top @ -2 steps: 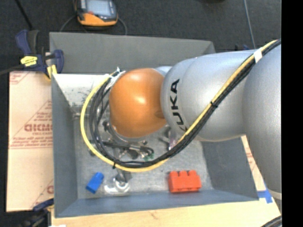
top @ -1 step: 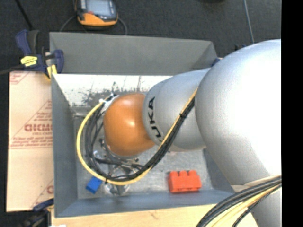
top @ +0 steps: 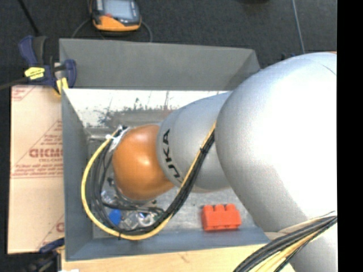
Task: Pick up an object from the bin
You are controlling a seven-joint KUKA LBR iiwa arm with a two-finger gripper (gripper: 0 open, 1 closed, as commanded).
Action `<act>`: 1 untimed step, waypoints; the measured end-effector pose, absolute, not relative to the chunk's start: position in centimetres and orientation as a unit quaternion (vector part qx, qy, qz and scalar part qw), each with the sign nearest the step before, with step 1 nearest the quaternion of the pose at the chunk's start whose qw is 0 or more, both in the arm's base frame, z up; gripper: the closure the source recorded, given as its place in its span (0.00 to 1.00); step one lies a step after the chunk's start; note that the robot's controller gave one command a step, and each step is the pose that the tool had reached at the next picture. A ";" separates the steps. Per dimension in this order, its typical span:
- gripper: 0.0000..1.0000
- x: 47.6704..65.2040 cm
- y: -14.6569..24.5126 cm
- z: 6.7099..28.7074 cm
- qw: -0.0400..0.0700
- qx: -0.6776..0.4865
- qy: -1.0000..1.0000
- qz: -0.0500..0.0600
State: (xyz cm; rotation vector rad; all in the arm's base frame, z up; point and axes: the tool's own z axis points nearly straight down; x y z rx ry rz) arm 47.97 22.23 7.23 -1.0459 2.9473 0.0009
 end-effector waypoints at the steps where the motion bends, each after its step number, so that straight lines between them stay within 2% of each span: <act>1: 1.00 47.9 22.2 7.2 0.005 -0.333 0.943 0.001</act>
Offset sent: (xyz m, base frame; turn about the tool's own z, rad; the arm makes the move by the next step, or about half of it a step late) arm 0.0000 0.0000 0.0000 0.0000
